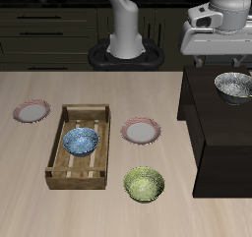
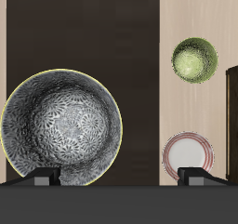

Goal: Place the black bowl onto the plate that is next to the blue bowl

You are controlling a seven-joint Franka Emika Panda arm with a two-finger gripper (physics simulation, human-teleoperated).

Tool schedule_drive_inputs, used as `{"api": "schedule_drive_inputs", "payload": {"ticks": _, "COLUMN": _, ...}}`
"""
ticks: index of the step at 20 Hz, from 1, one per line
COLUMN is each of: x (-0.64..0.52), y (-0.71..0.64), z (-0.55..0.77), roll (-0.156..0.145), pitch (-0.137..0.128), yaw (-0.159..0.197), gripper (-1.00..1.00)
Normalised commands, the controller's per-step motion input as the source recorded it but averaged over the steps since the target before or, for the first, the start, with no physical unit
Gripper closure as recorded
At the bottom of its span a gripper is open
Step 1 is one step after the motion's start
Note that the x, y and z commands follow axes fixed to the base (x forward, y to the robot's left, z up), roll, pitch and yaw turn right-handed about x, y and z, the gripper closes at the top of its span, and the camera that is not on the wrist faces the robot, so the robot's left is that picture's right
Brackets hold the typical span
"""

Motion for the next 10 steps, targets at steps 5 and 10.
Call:
{"api": "schedule_drive_inputs", "payload": {"ticks": 5, "x": 0.12, "y": -0.02, "z": -0.22, "roll": 0.020, "pitch": 0.024, "yaw": 0.028, "gripper": -1.00}}
{"api": "schedule_drive_inputs", "payload": {"ticks": 10, "x": 0.06, "y": -0.04, "z": -0.24, "roll": -0.001, "pitch": 0.042, "yaw": -0.031, "gripper": -1.00}}
